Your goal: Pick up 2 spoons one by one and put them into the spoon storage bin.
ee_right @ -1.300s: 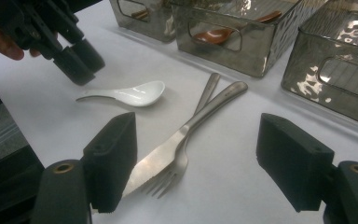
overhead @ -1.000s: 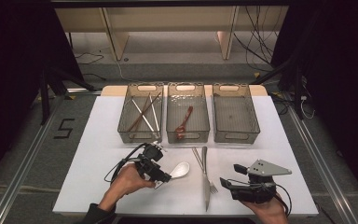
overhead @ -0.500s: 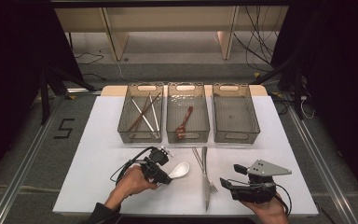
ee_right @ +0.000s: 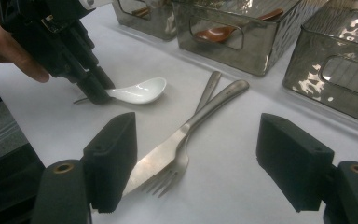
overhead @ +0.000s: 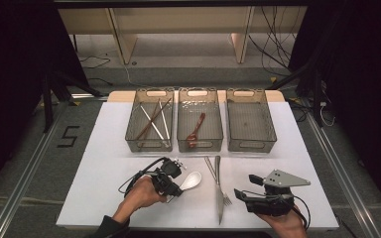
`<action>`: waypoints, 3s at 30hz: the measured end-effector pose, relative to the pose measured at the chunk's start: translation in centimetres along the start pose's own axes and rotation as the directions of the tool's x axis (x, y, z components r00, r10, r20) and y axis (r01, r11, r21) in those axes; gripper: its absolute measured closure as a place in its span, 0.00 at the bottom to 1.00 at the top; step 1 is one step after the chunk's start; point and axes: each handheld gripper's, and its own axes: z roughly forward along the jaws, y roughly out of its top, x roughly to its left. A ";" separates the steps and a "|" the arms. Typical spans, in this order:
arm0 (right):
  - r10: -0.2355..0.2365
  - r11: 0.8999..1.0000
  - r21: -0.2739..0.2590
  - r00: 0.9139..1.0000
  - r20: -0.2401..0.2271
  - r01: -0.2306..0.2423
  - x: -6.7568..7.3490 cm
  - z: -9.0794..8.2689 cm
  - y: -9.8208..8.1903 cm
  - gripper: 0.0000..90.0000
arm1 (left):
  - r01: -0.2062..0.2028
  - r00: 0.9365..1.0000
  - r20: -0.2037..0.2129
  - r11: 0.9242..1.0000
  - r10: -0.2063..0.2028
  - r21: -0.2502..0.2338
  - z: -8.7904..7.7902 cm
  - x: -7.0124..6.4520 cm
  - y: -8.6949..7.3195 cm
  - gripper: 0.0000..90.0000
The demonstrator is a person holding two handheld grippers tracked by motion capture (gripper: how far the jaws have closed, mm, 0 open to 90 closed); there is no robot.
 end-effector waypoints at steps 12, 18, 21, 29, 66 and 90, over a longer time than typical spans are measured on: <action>0.004 1.000 0.000 1.000 0.003 -0.004 -0.1 -0.1 0.0 0.33 | 0.001 0.999 0.039 1.000 -0.001 0.001 0.2 -0.5 0.2 0.84; 0.006 1.000 0.000 1.000 0.003 -0.006 -0.1 -0.1 0.0 0.33 | -0.017 1.000 0.001 0.999 0.017 -0.029 -0.1 -0.6 0.3 0.84; 0.006 1.000 -0.001 1.000 0.002 -0.006 -0.1 -0.1 0.0 0.33 | -0.010 1.000 -0.006 0.998 0.009 -0.059 -0.6 -0.3 0.3 0.84; 0.008 1.000 -0.003 1.000 0.003 -0.008 -0.1 -0.1 0.0 0.33 | 0.028 1.000 0.000 0.989 -0.028 -0.148 -2.6 0.6 0.3 0.84; 0.010 1.000 -0.001 1.000 0.001 -0.010 -0.1 -0.1 0.0 0.33 | 0.114 0.990 -0.033 0.916 -0.138 -0.384 -7.6 5.8 8.6 0.84; 0.010 1.000 -0.003 1.000 -0.007 -0.010 -0.2 -0.1 -0.1 0.33 | 0.175 0.975 -0.058 0.903 -0.214 -0.392 -5.6 8.6 13.1 0.84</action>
